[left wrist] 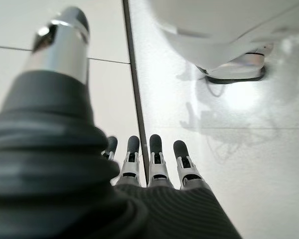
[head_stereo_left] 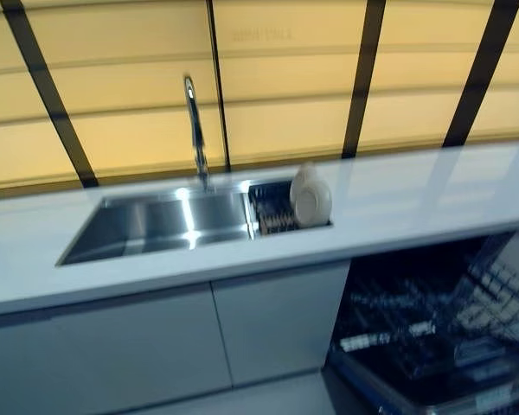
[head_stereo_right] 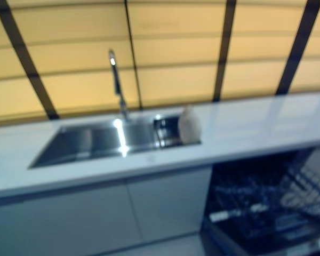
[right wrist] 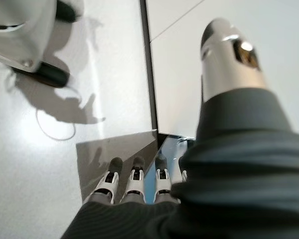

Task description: Take plates into dishwasher

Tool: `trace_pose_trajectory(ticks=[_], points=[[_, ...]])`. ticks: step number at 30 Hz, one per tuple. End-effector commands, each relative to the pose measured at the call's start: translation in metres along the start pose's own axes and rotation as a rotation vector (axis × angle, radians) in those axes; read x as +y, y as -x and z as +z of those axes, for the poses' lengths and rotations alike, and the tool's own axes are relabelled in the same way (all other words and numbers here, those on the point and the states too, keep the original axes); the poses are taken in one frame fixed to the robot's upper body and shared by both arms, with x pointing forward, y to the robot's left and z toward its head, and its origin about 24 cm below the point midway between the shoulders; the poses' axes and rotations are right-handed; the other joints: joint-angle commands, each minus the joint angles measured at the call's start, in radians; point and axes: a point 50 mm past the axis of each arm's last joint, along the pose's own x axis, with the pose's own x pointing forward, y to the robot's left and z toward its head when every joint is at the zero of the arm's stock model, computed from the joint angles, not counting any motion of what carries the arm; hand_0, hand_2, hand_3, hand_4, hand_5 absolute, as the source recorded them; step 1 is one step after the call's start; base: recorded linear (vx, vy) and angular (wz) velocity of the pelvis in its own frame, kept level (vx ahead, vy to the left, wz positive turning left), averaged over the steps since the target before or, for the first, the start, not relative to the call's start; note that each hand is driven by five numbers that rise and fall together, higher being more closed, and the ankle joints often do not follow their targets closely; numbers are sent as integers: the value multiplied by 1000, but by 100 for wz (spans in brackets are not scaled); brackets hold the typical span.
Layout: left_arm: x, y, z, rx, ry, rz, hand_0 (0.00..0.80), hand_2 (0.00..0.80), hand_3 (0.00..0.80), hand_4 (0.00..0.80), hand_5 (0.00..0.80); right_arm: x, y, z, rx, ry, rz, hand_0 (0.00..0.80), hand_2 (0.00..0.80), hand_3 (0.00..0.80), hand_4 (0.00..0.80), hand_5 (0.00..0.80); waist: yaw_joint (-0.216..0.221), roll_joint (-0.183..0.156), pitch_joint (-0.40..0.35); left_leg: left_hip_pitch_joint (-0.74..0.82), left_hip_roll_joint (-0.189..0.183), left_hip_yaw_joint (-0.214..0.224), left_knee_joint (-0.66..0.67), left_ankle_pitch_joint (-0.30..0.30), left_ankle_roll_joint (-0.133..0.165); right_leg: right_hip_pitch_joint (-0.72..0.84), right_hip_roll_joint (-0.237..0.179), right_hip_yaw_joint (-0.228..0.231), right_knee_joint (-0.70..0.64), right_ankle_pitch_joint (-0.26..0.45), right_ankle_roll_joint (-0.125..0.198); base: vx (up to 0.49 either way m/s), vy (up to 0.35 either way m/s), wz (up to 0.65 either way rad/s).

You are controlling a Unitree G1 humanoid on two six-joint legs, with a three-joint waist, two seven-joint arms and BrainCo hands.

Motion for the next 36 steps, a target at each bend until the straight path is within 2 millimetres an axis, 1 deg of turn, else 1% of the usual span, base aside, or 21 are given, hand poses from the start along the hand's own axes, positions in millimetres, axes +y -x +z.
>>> trace_pose_trajectory(ticks=[1,4,9,11,14,15,16,18,19,20,22,23,24,26,27,29,30,31,32,35,36], points=[[15,-1,7,-36,19,51,0,0,0,0,0,-4,-3,21,-83,18,-5,0,0,0,0,0,41,-35,4,-80,-72,31,-57,120,64,203,-72,69,-228,131,142,242,116,-32],[14,0,1,-18,31,49,0,0,0,0,0,-4,-1,15,-71,32,-9,0,0,0,0,0,51,-32,-10,-101,-84,34,-49,123,74,236,-80,83,-237,113,144,201,144,-35],[15,2,-10,45,36,69,0,0,0,0,0,-2,0,14,-79,25,4,0,0,0,0,0,46,-47,-36,-62,-115,16,-17,62,106,251,-116,64,-218,94,168,223,182,-24],[15,2,-9,42,40,72,0,0,0,0,0,-2,0,12,-76,28,8,0,0,0,0,0,47,-53,-40,-64,-124,16,2,48,116,255,-125,69,-204,89,172,187,144,-30],[17,-1,1,4,51,71,0,0,0,0,0,2,1,8,-72,31,15,0,0,0,0,0,55,-72,-53,-63,-144,21,29,23,148,260,-158,66,-153,94,195,186,156,-25],[16,-1,3,-5,48,70,0,0,0,0,0,3,1,8,-73,28,15,0,0,0,0,0,57,-79,-58,-58,-152,21,28,19,158,257,-173,66,-128,114,207,175,173,-9],[16,-2,6,-16,36,67,0,0,0,0,0,6,0,9,-76,27,16,0,0,0,0,0,60,-90,-65,-53,-166,20,26,13,173,252,-197,70,-82,155,224,162,173,-4],[15,-2,8,-24,17,59,0,0,0,0,0,8,0,10,-81,25,16,0,0,0,0,0,58,-96,-73,-35,-183,14,13,7,190,225,-229,74,6,240,239,138,204,-3],[15,-2,10,-29,8,54,0,0,0,0,0,9,0,12,-87,26,16,0,0,0,0,0,54,-87,-77,-14,-187,15,-4,5,202,178,-249,70,120,308,248,128,272,-4],[16,-2,11,-31,6,53,0,0,0,0,0,9,0,13,-92,30,16,0,0,0,0,0,47,-71,-76,8,-183,13,-16,1,208,134,-254,63,209,347,252,126,327,-9],[18,-3,14,-31,-8,45,0,0,0,0,0,9,1,15,-101,35,12,0,0,0,0,0,22,-24,-66,68,-167,10,-49,-6,222,8,-251,59,424,395,248,139,359,-2],[20,-4,16,-29,-9,45,0,0,0,0,0,7,1,16,-100,35,10,0,0,0,0,0,5,-9,-57,102,-163,15,-69,-8,223,-60,-247,54,484,394,242,165,302,21],[20,-5,18,-29,-4,45,0,0,0,0,0,5,1,16,-96,36,8,0,0,0,0,0,-5,-6,-51,123,-164,11,-83,-10,220,-91,-249,40,471,378,232,179,168,44],[20,-5,20,-31,6,48,0,0,0,0,0,4,1,15,-90,37,7,0,0,0,0,0,-22,-16,-41,152,-176,-6,-105,-13,214,-116,-243,10,355,339,220,191,10,56],[20,-5,20,-31,7,50,0,0,0,0,0,4,1,15,-89,36,7,0,0,0,0,0,-26,-23,-39,160,-181,-11,-110,-17,211,-122,-242,2,306,335,220,208,-94,35],[20,-5,19,-24,5,60,0,0,0,0,0,4,1,14,-91,32,9,0,0,0,0,0,-45,-45,-24,209,-193,-36,-130,-47,198,-118,-233,-28,96,312,225,249,-160,9],[20,-5,18,-20,7,62,0,0,0,0,0,4,1,13,-91,32,10,0,0,0,0,0,-49,-52,-22,217,-198,-40,-131,-54,196,-121,-230,-33,48,316,230,271,-163,5],[22,-4,15,-12,9,69,0,0,0,0,0,4,1,12,-93,32,14,0,0,0,0,0,-58,-64,-16,243,-208,-50,-139,-75,191,-138,-221,-44,-44,343,244,248,-143,4],[23,-4,13,-8,9,73,0,0,0,0,0,4,1,11,-95,29,15,0,0,0,0,0,-65,-66,-10,261,-211,-63,-145,-87,188,-151,-211,-44,-89,357,250,303,-166,0],[25,-4,10,12,-12,72,0,0,0,0,0,3,-1,15,-97,3,5,0,0,0,0,0,-89,-58,12,309,-206,-124,-158,-117,190,-215,-181,-32,-205,398,258,366,-162,29],[26,-4,10,16,-14,71,0,0,0,0,0,4,-1,15,-96,-1,3,0,0,0,0,0,-91,-55,17,316,-204,-133,-158,-122,191,-222,-179,-34,-210,400,257,315,-135,56]])
